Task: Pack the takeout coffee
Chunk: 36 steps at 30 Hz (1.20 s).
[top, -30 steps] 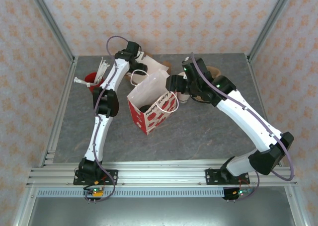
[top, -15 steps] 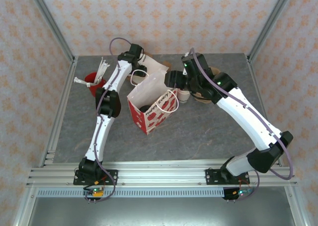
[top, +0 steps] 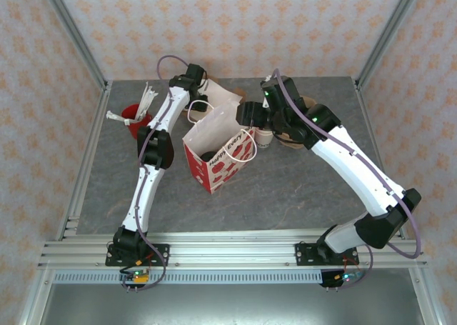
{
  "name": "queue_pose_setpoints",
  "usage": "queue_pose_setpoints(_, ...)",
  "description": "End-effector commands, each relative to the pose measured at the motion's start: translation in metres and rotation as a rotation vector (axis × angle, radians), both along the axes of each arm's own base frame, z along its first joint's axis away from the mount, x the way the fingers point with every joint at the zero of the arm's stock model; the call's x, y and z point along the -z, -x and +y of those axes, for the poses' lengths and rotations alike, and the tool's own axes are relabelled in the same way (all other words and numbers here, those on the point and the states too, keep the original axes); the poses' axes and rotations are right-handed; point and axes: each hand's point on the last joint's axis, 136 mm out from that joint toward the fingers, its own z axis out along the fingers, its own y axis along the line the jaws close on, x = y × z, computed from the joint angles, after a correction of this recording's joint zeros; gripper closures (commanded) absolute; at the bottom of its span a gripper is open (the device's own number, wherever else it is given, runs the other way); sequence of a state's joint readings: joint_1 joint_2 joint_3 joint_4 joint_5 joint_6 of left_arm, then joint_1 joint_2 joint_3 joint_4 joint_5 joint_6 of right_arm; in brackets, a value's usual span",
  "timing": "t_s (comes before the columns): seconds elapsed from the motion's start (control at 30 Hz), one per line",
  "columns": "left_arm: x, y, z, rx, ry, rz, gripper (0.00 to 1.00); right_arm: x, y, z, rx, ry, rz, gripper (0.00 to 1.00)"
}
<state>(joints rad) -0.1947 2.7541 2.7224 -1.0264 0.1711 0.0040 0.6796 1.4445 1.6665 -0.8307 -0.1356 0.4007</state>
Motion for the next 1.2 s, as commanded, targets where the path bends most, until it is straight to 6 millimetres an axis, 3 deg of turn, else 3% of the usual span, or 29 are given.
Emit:
queue_pose_setpoints(0.0,0.012,0.011,0.002,-0.003,-0.022,0.055,0.76,-0.012,0.003,-0.004,0.006,-0.033,-0.023,0.27)
queue_pose_setpoints(0.17,0.005,0.007,-0.001,0.002,-0.004,0.033,0.84,-0.011,0.003,-0.002,0.002,-0.037,-0.017,0.27)
queue_pose_setpoints(0.37,-0.019,-0.001,-0.002,0.002,0.015,-0.023,0.9,-0.015,0.003,0.0,-0.003,-0.046,-0.021,0.27)
queue_pose_setpoints(0.9,-0.118,-0.013,0.001,-0.023,0.095,-0.22,0.99,-0.027,0.006,-0.002,-0.017,-0.047,-0.051,0.27)
queue_pose_setpoints(1.17,-0.181,-0.005,0.006,-0.035,0.098,-0.323,1.0,-0.042,0.009,-0.009,-0.014,-0.054,-0.104,0.27)
